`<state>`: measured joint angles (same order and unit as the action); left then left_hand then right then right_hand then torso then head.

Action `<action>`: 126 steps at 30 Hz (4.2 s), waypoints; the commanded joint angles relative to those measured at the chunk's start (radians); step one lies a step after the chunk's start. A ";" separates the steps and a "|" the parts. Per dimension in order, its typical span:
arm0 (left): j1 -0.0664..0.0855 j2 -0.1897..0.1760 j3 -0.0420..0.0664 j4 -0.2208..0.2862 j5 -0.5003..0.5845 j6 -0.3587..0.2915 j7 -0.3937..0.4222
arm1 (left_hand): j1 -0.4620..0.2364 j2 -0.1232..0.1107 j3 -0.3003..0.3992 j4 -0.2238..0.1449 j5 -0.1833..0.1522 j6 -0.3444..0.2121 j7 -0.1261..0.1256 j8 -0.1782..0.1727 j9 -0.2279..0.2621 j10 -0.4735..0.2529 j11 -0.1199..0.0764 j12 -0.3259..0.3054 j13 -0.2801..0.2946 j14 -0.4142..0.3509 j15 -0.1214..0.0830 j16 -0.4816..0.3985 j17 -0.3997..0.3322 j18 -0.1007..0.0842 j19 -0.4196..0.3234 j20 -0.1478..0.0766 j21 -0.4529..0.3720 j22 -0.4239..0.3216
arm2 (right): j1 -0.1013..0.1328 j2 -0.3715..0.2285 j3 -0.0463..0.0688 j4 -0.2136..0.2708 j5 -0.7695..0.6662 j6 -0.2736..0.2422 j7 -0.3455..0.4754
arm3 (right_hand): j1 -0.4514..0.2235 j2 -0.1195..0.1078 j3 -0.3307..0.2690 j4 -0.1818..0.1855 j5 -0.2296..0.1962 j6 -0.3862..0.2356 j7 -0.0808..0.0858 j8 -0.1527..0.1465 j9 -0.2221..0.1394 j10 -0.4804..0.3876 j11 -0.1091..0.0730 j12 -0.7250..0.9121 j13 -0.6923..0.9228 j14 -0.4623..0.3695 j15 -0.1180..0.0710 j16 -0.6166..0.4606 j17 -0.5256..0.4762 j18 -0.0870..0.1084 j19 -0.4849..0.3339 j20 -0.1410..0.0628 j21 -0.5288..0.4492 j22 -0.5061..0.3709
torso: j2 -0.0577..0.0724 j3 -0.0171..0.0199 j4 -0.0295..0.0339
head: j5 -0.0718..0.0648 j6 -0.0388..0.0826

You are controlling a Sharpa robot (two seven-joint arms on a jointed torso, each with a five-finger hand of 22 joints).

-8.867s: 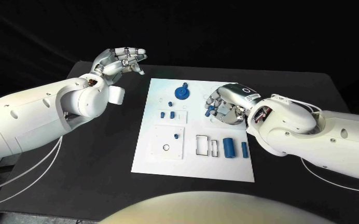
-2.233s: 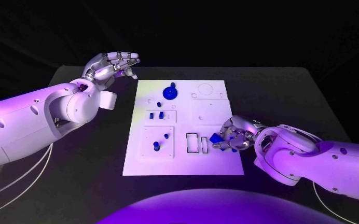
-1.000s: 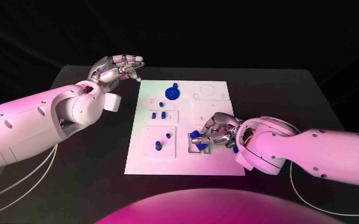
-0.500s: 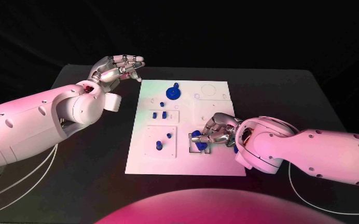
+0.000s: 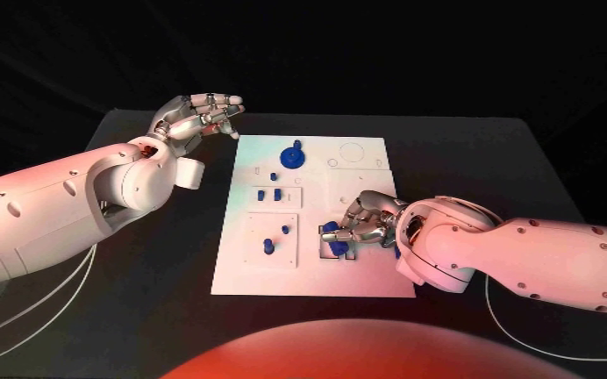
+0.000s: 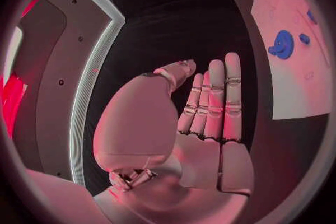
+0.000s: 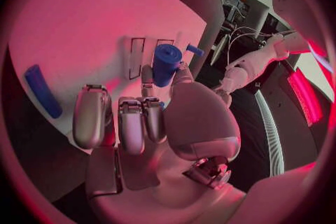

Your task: Assemble the parts on the task board

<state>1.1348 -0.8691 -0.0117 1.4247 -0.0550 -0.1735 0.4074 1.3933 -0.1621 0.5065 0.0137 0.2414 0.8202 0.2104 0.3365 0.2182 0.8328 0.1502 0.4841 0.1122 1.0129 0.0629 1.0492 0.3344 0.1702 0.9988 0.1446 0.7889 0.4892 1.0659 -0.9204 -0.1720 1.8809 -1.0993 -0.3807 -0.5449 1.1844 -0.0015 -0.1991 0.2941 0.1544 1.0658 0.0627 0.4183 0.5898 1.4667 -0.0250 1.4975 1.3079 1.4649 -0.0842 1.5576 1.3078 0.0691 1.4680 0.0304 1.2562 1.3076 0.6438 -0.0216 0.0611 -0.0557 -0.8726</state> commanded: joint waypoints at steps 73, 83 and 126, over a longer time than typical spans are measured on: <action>0.000 -0.003 0.001 0.005 -0.013 0.026 -0.003 | -0.009 0.004 -0.001 -0.007 0.005 -0.017 0.006 0.009 0.001 -0.016 0.002 0.013 -0.003 -0.006 0.002 0.005 -0.004 0.014 -0.010 0.002 0.003 0.002 | -0.008 -0.056 0.000 0.039 -0.093 0.013 0.078 | 0.202 -0.069 0.089 -0.008 -0.009 0.033 -0.040 0.009 0.012 0.081 -0.022 0.002 0.215 0.102 -0.017 0.008 0.246 -0.019 0.025 -0.018 0.040 0.197 | 0.001 -0.0009 0.0034 | -0.006 0.000; -0.001 -0.003 0.001 0.004 -0.013 0.026 -0.003 | -0.010 0.005 -0.001 -0.006 0.005 -0.017 0.006 0.010 0.001 -0.017 0.002 0.014 -0.003 -0.006 0.002 0.005 -0.004 0.014 -0.010 0.002 0.003 0.002 | -0.008 -0.044 0.000 0.028 -0.096 -0.010 0.069 | 0.203 -0.058 0.090 -0.003 -0.004 0.035 -0.040 0.009 0.011 0.081 -0.022 0.002 0.216 0.103 -0.017 0.008 0.248 -0.019 0.025 -0.018 0.042 0.197 | 0.001 -0.0002 0.0026 | -0.005 0.000; -0.006 -0.010 -0.002 0.007 -0.017 0.029 0.001 | -0.009 0.007 0.000 -0.008 0.005 -0.017 0.005 0.013 0.002 -0.017 0.002 0.019 -0.003 -0.007 0.002 0.006 -0.005 0.014 -0.010 0.003 0.004 0.002 | -0.077 -0.279 -0.002 0.067 -0.362 -0.054 0.012 | 0.156 -0.086 0.053 0.000 0.041 0.005 -0.015 -0.035 -0.007 0.076 -0.001 -0.011 0.209 0.098 0.000 0.000 0.224 -0.015 0.017 -0.006 0.018 0.191 | 0.000 0.0003 -0.0079 | -0.042 0.000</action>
<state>1.1283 -0.8795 -0.0142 1.4289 -0.0680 -0.1625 0.3997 1.3893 -0.1581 0.5038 0.0110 0.2414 0.8060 0.2068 0.3448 0.2191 0.8222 0.1537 0.4994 0.1108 1.0130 0.0629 1.0492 0.3308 0.1703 0.9951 0.1483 0.7888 0.4897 0.9915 -1.2012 -0.1737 1.9494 -1.4228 -0.4492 -0.5172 1.3513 -0.0855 -0.1405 0.2939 0.1897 1.0740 0.0477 0.3897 0.5839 1.4665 -0.0318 1.4899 1.3078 1.4646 -0.0912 1.5615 1.3076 0.0691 1.4643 0.0197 1.2778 1.3081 0.6418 -0.0222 0.0514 -0.0981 -0.8726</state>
